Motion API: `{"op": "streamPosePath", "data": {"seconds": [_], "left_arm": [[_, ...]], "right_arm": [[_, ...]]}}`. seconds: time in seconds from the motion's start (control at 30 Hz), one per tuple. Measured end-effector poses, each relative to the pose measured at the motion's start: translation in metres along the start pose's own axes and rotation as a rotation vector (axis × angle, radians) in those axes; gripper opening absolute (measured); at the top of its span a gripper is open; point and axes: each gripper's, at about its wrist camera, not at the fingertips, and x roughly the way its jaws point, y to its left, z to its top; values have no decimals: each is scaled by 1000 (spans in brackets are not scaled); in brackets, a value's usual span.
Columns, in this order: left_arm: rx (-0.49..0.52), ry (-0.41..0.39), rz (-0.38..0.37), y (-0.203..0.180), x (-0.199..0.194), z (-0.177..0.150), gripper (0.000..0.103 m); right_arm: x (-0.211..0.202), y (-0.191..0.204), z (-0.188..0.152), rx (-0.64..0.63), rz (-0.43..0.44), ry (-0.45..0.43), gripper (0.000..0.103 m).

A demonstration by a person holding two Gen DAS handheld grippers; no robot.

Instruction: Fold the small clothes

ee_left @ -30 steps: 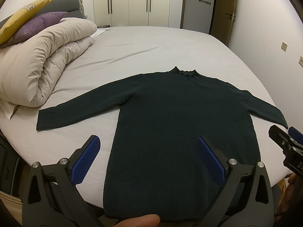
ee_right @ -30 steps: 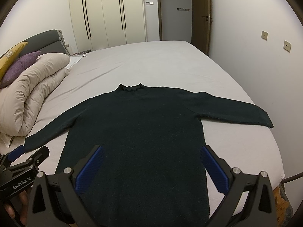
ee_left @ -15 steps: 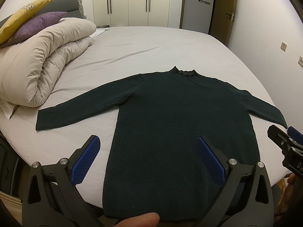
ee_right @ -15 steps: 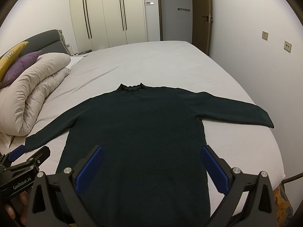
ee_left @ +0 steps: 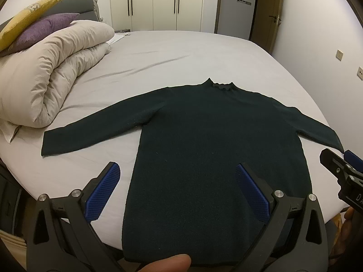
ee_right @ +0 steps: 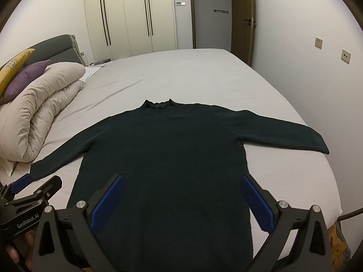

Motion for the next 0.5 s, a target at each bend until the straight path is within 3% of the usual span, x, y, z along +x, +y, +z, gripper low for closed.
{"op": "streamPosePath", "data": {"seconds": [0.5], "left_arm": [[-62, 19, -35, 26, 18, 1, 103]], "right_arm": [[8, 10, -3, -19, 6, 11, 103]]}}
